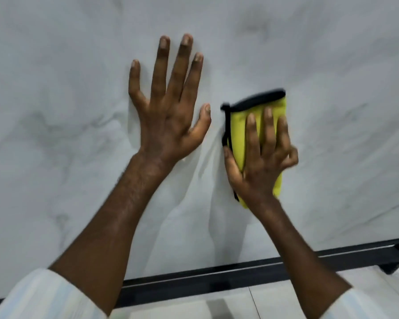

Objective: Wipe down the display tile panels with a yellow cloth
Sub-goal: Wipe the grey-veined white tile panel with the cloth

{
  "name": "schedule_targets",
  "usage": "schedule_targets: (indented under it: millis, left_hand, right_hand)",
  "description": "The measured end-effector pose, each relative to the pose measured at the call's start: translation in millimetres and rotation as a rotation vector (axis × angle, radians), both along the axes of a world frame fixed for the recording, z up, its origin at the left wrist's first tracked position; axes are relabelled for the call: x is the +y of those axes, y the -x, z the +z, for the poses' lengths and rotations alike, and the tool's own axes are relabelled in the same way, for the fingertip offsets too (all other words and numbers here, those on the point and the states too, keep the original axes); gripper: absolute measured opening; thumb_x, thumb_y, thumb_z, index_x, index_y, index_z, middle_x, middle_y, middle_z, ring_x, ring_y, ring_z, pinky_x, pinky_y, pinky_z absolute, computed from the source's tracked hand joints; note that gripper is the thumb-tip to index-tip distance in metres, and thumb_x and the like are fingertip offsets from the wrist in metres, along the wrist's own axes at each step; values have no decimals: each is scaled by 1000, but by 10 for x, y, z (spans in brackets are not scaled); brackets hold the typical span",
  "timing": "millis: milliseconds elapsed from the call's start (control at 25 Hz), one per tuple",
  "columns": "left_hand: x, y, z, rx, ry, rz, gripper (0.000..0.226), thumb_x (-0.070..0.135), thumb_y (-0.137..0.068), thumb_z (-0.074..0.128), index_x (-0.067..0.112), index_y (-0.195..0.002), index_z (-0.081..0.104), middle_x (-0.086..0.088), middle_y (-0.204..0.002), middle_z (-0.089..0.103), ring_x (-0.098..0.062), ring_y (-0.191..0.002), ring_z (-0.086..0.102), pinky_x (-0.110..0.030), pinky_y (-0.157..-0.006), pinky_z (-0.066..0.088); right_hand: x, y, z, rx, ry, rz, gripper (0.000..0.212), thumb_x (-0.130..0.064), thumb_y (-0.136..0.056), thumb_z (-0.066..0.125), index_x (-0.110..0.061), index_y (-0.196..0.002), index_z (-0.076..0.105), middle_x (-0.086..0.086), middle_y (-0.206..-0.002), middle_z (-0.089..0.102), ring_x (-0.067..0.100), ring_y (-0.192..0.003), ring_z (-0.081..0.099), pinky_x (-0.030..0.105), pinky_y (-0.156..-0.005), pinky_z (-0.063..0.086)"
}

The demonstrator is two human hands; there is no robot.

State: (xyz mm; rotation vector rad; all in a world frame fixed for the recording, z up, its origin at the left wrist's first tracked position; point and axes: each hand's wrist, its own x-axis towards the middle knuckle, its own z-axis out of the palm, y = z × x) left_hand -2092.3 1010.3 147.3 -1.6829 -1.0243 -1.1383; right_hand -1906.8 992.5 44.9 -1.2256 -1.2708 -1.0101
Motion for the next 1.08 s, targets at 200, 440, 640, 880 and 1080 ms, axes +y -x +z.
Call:
schedule_targets:
  millis: [200,440,640,880,1080]
  left_hand:
    - [-204,-405,-1310,143,191,-28,82,51,-93,56,16,-163,33,-12,-169,28,-43,-157,21,-74,-118,10]
    - [14,-533,-1548,60,43,6,69,45,-99,53,14,-159,38,-16,-163,40,-45,-151,32,-73,-117,15]
    - [39,-537,-1543,56,25,75,73,46,-98,51,10,-159,35,-21,-160,42,-50,-148,32,-75,-116,16]
    - [60,-542,-1563,37,34,110,71,47,-99,43,2,-154,38,-33,-156,40,-59,-144,29,-77,-114,12]
    - [-143,-828,-1626,-86,167,58,67,33,-100,45,-5,-154,34,-45,-156,25,-72,-141,14,-81,-112,5]
  right_hand:
    - [-72,-252,-2039,-81,197,59,71,-54,-101,44,-26,-162,24,0,-175,5,31,-160,5,58,-102,32]
    - [-291,-498,-3353,-99,429,64,104,-55,-75,74,-27,-161,22,0,-175,1,32,-157,11,57,-98,35]
    - [-118,-597,-1909,6,166,237,82,-54,-87,60,-33,-160,28,-3,-170,17,24,-159,10,64,-103,36]
    - [-73,-806,-2639,88,157,125,84,-57,-94,53,-31,-165,17,-4,-174,8,27,-159,13,54,-104,28]
    - [-279,-883,-3125,200,350,184,78,-56,-93,56,-27,-158,22,-2,-171,8,30,-154,13,54,-104,30]
